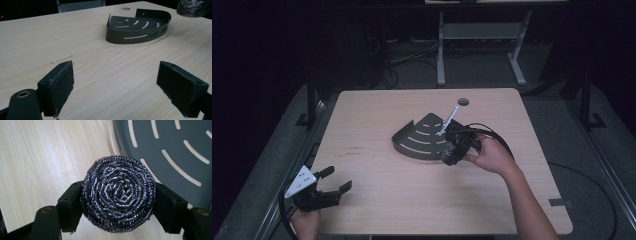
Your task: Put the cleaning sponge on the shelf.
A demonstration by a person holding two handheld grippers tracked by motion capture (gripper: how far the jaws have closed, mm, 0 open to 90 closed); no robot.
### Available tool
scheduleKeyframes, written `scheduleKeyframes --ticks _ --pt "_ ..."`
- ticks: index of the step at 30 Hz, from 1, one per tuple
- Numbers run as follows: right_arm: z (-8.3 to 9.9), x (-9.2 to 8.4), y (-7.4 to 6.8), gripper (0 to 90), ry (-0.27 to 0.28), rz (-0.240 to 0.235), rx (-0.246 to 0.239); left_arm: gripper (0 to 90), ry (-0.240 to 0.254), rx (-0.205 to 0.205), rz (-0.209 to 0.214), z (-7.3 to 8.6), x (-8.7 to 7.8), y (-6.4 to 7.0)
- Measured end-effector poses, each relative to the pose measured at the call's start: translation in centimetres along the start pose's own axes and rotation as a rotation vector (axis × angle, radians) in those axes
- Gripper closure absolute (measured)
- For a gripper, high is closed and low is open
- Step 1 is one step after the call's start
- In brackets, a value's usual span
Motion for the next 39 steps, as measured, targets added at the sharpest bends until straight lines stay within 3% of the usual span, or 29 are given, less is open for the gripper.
scheduleKeyframes --ticks 39 --pt "-2.9 -0.1 3.9 30.1 -0.027 -0.029 0.001 13.7 0.006 -0.010 -0.004 -0.1 0.0 -0.3"
Point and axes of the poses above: each handheld gripper's, and its own axes: x roughly forward along the jaws, z roughly out of its underside, y roughly to its right, the point moved 7 cm from there along x, roughly forward along the jaws, and after that the axes turned 12 degrees about -x, right-handed, at the moved point
